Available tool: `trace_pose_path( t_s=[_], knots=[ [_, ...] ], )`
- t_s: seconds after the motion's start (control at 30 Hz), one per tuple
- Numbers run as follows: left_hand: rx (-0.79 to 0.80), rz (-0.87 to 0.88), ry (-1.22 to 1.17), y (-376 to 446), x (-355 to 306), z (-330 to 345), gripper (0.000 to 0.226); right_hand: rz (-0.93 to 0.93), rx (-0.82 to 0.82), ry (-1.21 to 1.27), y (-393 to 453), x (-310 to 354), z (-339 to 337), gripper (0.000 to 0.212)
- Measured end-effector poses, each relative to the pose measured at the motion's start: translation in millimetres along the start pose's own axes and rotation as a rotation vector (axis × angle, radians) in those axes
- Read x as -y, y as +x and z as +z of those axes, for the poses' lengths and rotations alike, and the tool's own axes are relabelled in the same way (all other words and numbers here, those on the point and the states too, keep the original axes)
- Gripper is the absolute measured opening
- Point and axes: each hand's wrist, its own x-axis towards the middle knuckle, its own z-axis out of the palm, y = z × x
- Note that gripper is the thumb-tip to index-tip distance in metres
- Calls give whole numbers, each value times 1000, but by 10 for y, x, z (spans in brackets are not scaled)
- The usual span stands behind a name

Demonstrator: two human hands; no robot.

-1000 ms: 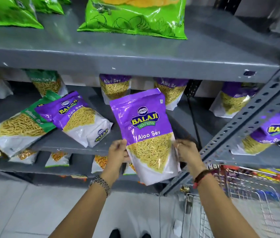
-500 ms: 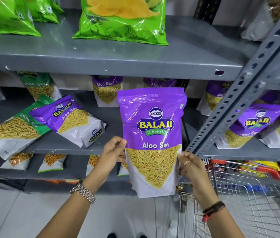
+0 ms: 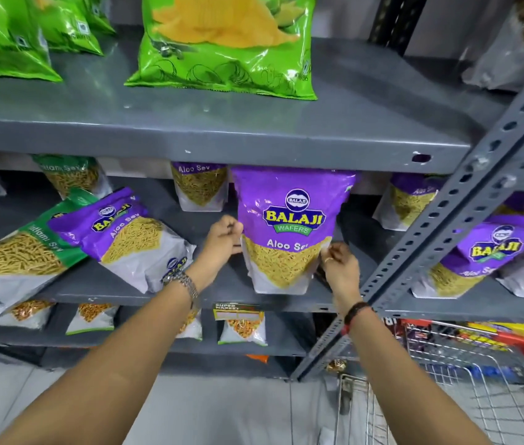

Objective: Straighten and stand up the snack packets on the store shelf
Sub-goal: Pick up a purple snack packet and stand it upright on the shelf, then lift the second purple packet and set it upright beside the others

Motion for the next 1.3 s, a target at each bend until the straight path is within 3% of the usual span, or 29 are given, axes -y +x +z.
trace_pose_path(
  t_s=[0.1, 0.27, 0.4, 0.53, 0.6, 0.7, 0.77, 0.87, 0.97, 1.1, 1.2, 1.3],
  knots=[
    [-52, 1, 19, 267, 28, -20, 27, -40, -44, -55, 267, 13, 204, 8],
    [-54, 6, 4, 405, 151, -46, 17, -26, -69, -160, 437, -78, 353, 13],
    [-159, 38, -93, 251, 242, -213, 15, 108, -62, -180, 393, -309, 330, 10],
    [-352, 132, -145, -6, 406, -772, 8, 316, 72, -95, -26, -401, 370, 14],
    [-499, 154, -152, -94, 511, -1133, 17, 338, 199, -107, -223, -376, 512, 17],
    [-728, 122, -115, -233, 610, -1566, 18, 284, 421, -119, -408, -211, 957, 28],
    [-806, -16, -116, -253, 723, -1788, 20, 175, 448, -141, -444, -107, 1363, 32],
    [-638, -326, -203, -194, 857, -2031, 13, -84, 367, -248, -324, 91, 1912, 26],
    [-399, -543, -305, -102, 848, -2147, 32, -92, 458, -392, -100, 349, 2370, 21],
    [-296, -581, -297, 41, 902, -2308, 50, 122, 517, -554, 79, 497, 2808, 25],
    [-263, -565, -296, 103, 968, -2392, 39, 242, 570, -627, 55, 511, 2932, 35],
    [-248, -538, -289, 117, 990, -2411, 28, 240, 586, -649, -9, 497, 2962, 35]
  ],
)
